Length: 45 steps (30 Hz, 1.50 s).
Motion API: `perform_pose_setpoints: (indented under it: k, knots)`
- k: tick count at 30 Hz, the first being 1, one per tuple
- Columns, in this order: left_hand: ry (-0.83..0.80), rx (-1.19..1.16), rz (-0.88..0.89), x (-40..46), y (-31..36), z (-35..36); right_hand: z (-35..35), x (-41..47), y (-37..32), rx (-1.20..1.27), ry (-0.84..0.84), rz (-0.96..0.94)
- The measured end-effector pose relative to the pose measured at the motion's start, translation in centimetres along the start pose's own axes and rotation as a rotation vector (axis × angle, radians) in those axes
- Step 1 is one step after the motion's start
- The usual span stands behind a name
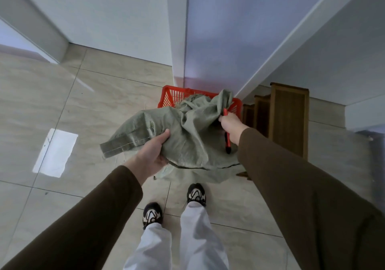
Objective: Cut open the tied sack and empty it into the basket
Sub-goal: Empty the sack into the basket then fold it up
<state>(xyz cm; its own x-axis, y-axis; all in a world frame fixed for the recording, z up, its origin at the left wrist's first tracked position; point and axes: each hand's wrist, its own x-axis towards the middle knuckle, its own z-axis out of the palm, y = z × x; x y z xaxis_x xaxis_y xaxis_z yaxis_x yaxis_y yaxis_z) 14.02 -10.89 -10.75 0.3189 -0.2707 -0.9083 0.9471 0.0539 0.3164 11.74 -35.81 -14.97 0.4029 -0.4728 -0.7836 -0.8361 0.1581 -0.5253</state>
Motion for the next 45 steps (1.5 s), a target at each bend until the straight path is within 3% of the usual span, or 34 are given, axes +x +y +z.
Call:
perform_pose_setpoints:
  k: [3, 9, 11, 15, 19, 21, 24, 26, 28, 30, 32, 36, 37, 39, 41, 43, 45]
  knots:
    - [0.015, -0.017, -0.016, 0.7, 0.9, 1.3, -2.1, 0.0, 0.8, -0.077, -0.02, -0.134]
    - [0.059, -0.035, 0.008, 0.7, 2.4, 4.9, -6.3, -1.6, 5.0, -0.125, 0.182, -0.281]
    - [0.015, -0.061, 0.028, 0.5, 3.2, 6.0, -6.9, -2.2, 7.1, -0.105, 0.113, -0.248]
    - [-0.108, -0.082, 0.033, -0.4, 4.2, 7.7, -5.7, -3.2, 8.9, -0.304, -0.075, -0.366]
    - [-0.175, 0.004, 0.056, -1.2, 5.1, 7.3, -4.6, -2.7, 7.3, -0.285, 0.109, -0.471]
    - [-0.069, 0.112, 0.128, -1.0, 5.8, 6.6, -5.2, -2.5, 5.7, -0.296, 0.23, -0.464]
    - [0.334, 0.332, 0.313, -0.1, 7.0, 4.9, -6.6, -3.4, 3.4, -0.282, 0.32, -0.499]
    - [0.55, 0.454, 0.408, 0.3, 7.4, 3.4, -7.3, -4.9, 2.2, -0.427, 0.354, -0.652]
    - [0.737, 0.744, 0.445, 0.4, 7.9, 2.0, -7.8, -6.4, 0.9, -0.641, 0.345, -0.817]
    - [0.834, 1.07, 0.498, -0.2, 8.5, 1.3, -8.5, -7.3, -0.8, -0.75, 0.323, -0.864]
    - [0.87, 1.259, 0.674, -1.2, 9.1, 1.3, -9.3, -8.0, -2.5, -0.762, 0.295, -0.825]
    - [0.783, 1.435, 1.109, -3.6, 10.2, 1.8, -10.6, -9.9, -4.2, -0.593, 0.425, -0.883]
    - [0.724, 1.481, 1.116, -3.9, 10.4, 1.9, -10.7, -10.3, -4.3, -0.555, 0.433, -0.86]
    - [0.581, 1.484, 0.943, -4.4, 10.5, 2.2, -10.8, -10.8, -4.3, -0.54, 0.36, -0.712]
    - [0.458, 1.253, 0.819, -5.4, 10.6, 2.7, -11.0, -11.4, -4.6, -0.463, 0.332, -0.594]
    - [0.442, 1.046, 0.928, -6.7, 10.8, 3.1, -11.4, -12.4, -5.0, -0.311, 0.436, -0.657]
    - [0.433, 1.029, 1.029, -7.6, 11.0, 3.4, -11.6, -13.3, -5.3, -0.245, 0.51, -0.74]
